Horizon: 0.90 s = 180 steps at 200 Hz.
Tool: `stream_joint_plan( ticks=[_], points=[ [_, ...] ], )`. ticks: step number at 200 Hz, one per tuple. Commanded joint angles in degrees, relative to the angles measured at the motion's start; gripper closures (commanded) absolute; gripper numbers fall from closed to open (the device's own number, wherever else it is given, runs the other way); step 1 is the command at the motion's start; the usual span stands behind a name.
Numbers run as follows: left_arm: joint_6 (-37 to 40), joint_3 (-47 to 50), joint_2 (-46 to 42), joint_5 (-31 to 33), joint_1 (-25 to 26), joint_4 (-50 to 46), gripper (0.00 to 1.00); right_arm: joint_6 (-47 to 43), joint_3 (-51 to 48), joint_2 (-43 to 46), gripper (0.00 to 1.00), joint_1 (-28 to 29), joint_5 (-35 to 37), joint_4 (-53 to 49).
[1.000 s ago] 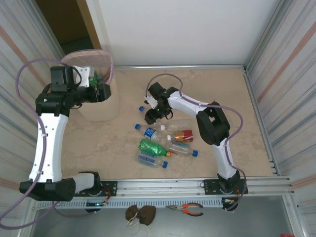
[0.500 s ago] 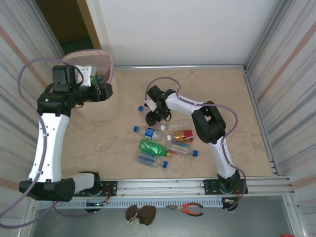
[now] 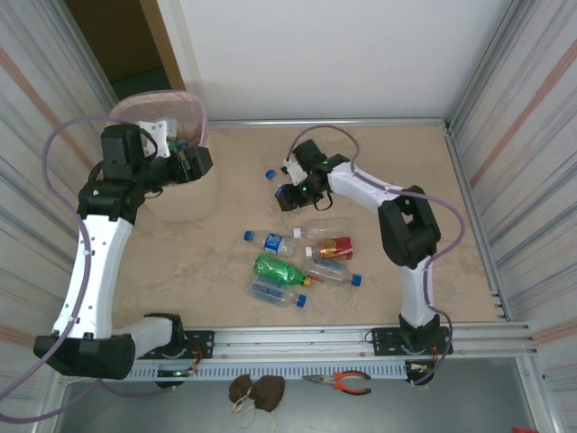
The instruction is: Put the plastic bottles in the bin
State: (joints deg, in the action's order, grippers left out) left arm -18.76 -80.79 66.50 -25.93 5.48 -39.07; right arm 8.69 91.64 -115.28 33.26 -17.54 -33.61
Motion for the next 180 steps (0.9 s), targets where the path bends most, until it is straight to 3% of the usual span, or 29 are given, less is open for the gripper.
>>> stream_joint_plan(
  ticks=[1,47,98,133,180],
  points=[
    [-5.0,0.9,-0.9,-3.3,2.0,7.9,0.28,3.3,-3.9,8.2,0.52,-1.4,-3.8,6.9],
    [-7.1,-1.5,2.0,-1.2,9.4,13.4,0.28,4.5,-12.8,20.8,0.54,-3.1,-7.9,16.9],
    [-7.2,-6.1,7.1,3.5,17.9,15.8,0.2,6.4,-19.9,33.3,0.54,-3.3,-8.3,26.7],
    [-7.2,-9.7,11.0,8.5,25.2,16.4,0.08,7.0,-21.8,37.9,0.54,-3.3,-6.9,29.7],
    [-8.2,-12.8,16.2,15.6,31.3,17.2,0.05,7.5,-22.1,40.1,0.53,-3.1,-8.1,31.4]
  ],
)
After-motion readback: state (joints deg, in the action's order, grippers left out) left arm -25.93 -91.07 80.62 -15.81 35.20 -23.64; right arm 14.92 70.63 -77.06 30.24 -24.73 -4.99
